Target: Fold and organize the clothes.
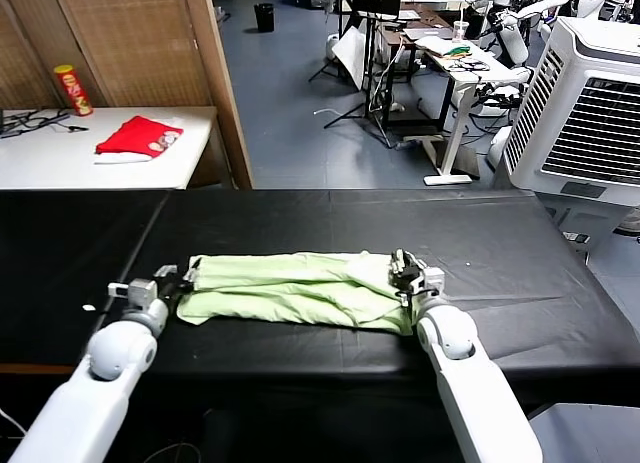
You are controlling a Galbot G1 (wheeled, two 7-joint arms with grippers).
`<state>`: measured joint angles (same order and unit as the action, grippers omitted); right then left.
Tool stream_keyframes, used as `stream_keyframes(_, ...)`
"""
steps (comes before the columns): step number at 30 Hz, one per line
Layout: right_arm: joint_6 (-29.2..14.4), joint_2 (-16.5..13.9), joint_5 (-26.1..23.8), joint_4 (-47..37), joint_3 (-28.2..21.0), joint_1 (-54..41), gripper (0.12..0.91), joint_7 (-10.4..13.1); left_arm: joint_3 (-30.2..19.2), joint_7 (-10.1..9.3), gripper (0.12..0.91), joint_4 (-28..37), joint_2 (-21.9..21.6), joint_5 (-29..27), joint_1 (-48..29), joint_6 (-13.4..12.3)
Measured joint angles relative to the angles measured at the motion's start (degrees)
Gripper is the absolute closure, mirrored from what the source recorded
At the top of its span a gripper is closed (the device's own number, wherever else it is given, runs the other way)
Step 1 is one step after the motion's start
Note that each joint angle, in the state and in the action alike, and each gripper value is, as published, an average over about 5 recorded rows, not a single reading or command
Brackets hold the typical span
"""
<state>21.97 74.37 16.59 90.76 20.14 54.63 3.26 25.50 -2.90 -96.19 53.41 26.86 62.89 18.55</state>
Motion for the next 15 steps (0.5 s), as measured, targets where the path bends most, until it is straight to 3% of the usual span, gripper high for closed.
stream_keyframes(2, 0.13, -0.43, 0.46, 1.41, 0.35, 1.13, 0.242, 0.00, 0.86, -0.13, 0.328, -1.23, -0.55, 0.44, 1.10, -0.02)
stream_keyframes(5, 0.19, -0.69, 0.63, 3.31, 0.58, 2.73, 0.229, -0.06, 2.24, -0.63, 0.244, -3.31, -0.41, 3.23, 3.08, 0.82)
stream_keyframes(10, 0.26, -0.78, 0.65, 5.99, 0.62, 4.89, 0.227, -0.17, 3.35, -1.32, 0.233, -5.66, 1.73, 9.02, 6.31, 2.20)
stream_keyframes(15, 0.22, -0.88, 0.42, 7.30, 0.56, 5.89, 0.227, -0.24, 3.35, -1.60, 0.232, -5.52, 4.38, 11.17, 7.24, 2.35)
